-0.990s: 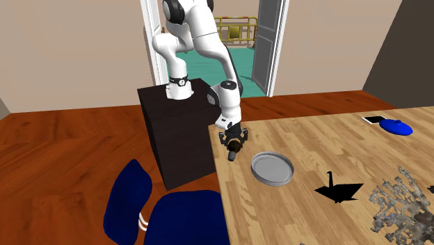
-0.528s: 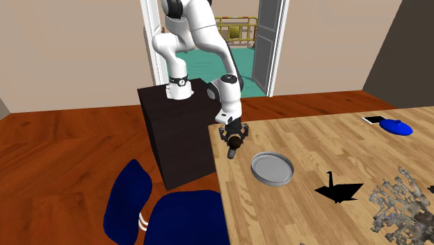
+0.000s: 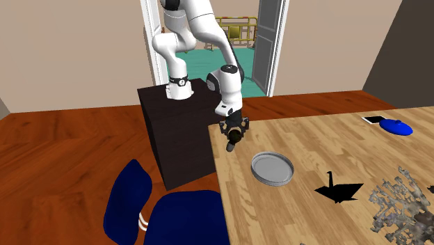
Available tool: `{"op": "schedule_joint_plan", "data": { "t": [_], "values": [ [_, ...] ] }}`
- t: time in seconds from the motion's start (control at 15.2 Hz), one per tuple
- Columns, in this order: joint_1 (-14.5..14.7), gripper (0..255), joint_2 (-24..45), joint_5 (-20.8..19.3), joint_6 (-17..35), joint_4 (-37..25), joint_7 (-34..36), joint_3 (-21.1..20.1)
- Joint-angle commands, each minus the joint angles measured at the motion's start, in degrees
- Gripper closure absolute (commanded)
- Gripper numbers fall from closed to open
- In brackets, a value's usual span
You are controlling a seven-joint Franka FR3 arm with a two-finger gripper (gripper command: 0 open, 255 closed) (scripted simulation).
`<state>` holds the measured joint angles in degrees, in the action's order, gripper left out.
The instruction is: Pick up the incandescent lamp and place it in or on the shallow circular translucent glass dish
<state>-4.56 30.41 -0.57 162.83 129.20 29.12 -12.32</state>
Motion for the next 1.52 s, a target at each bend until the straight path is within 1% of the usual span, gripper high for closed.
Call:
{"op": "schedule_joint_plan", "data": {
  "t": [0.0,0.26,0.59,0.86,1.12,1.25,1.45],
  "values": [
    [-0.3,255,-1.8,0.3,-1.2,0.6,-0.1,-0.5],
    [-1.0,255,-4.5,0.9,-3.3,1.2,-0.3,-1.2],
    [3.5,255,1.7,-0.7,-9.5,-11.5,3.7,0.2],
    [6.7,255,7.5,-1.7,-15.0,-23.0,6.2,1.0],
    [9.6,255,14.3,-2.4,-21.4,-36.3,8.1,1.7],
    [11.1,255,18.4,-2.8,-25.2,-44.5,9.0,2.0],
    [11.2,255,20.2,-2.9,-24.0,-45.0,8.9,2.2]
  ]
}}
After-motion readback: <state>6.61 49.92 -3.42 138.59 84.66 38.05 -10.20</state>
